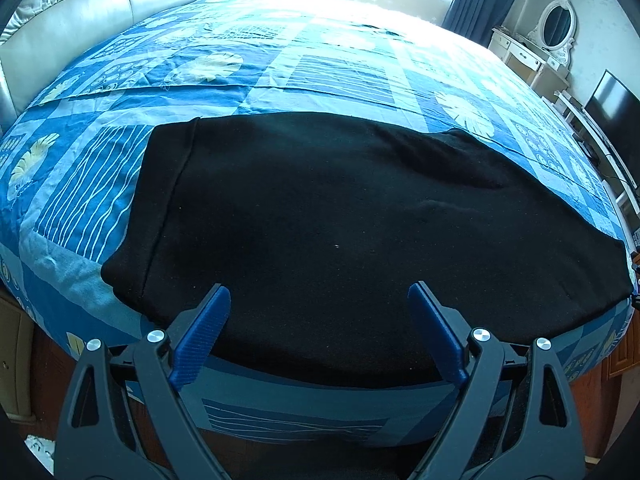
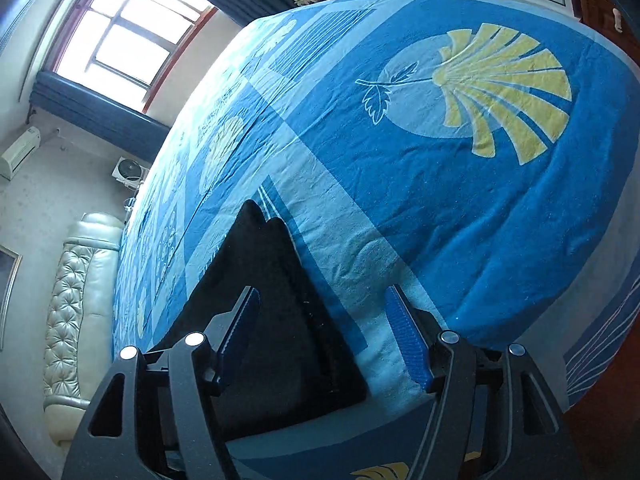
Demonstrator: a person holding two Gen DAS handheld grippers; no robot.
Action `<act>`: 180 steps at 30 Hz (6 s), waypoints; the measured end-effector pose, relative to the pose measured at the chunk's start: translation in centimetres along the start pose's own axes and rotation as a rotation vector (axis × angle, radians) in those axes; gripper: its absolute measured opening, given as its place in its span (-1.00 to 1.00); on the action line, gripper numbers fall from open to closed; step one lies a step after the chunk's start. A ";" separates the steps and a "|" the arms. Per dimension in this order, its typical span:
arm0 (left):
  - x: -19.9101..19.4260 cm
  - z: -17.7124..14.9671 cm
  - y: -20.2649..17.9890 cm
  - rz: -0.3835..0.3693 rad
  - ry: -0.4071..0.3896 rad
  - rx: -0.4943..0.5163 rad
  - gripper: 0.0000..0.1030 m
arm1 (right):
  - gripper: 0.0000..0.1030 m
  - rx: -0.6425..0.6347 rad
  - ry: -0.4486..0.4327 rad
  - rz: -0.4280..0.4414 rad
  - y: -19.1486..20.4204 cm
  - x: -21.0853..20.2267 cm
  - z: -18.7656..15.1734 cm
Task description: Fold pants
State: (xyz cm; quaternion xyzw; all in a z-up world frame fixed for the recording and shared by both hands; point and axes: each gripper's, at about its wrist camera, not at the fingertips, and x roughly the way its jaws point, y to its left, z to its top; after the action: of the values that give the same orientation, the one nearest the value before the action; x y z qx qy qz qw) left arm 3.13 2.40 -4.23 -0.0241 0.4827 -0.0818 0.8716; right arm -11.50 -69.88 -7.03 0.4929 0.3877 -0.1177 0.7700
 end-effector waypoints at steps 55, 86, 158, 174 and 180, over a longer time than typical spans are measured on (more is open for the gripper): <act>-3.2 -1.0 -2.0 -0.058 -0.025 0.043 0.76 | -0.55 -0.663 0.276 0.007 37.4 15.0 -27.3; -2.6 -1.2 -2.6 -0.078 -0.006 0.048 0.76 | -0.24 -1.051 0.209 -0.355 38.5 20.1 -38.2; -2.0 -1.4 -0.7 -0.160 0.060 0.009 0.76 | -0.29 -0.161 0.033 -0.019 18.4 9.3 -20.4; -2.6 0.6 16.4 -0.385 -0.015 -0.463 0.75 | 0.08 -0.368 0.412 0.348 33.9 20.5 -34.0; 0.9 1.8 20.3 -0.514 0.028 -0.544 0.75 | 0.09 -0.341 0.390 0.312 33.1 20.7 -34.7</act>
State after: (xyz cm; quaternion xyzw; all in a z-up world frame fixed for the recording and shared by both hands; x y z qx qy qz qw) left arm 7.55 22.15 -6.45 -0.3742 0.4769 -0.1670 0.7776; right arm 4.40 -20.07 -7.10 0.4233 0.4621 0.1655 0.7615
